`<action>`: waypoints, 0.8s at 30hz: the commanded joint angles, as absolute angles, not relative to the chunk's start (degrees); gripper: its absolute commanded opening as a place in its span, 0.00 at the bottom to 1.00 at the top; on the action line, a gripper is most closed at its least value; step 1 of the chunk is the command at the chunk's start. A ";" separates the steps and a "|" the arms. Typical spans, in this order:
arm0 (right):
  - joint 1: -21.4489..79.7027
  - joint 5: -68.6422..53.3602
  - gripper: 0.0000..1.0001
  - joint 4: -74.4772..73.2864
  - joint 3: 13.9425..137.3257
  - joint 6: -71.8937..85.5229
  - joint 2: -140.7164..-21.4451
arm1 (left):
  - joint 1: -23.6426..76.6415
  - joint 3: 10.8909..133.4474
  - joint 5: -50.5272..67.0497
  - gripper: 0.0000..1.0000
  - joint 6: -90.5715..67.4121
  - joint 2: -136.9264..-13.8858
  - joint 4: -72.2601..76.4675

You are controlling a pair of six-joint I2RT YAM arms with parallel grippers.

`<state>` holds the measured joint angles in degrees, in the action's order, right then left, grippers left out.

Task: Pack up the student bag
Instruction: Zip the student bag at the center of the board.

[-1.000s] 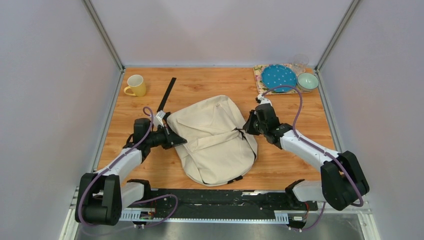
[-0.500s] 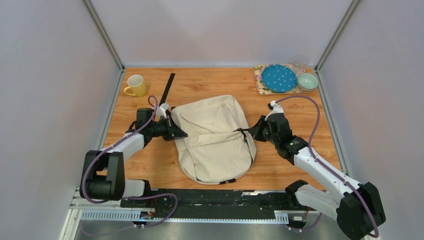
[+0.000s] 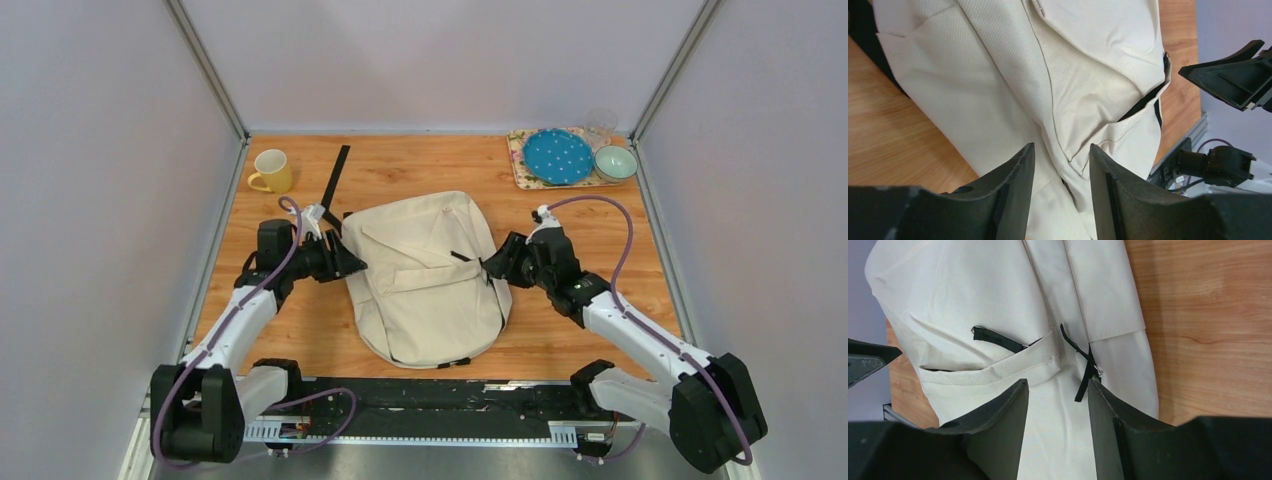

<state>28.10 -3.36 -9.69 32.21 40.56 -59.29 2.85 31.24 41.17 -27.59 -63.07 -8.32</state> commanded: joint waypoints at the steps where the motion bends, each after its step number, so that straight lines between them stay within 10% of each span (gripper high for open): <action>1: 28.56 -7.64 0.51 -4.48 36.20 39.12 -63.09 | 2.29 30.59 35.15 0.55 -25.66 -55.56 -11.52; 24: 34.98 -10.81 0.53 -11.52 55.02 14.24 -83.41 | 19.60 32.34 33.93 0.56 -31.64 -60.99 -2.91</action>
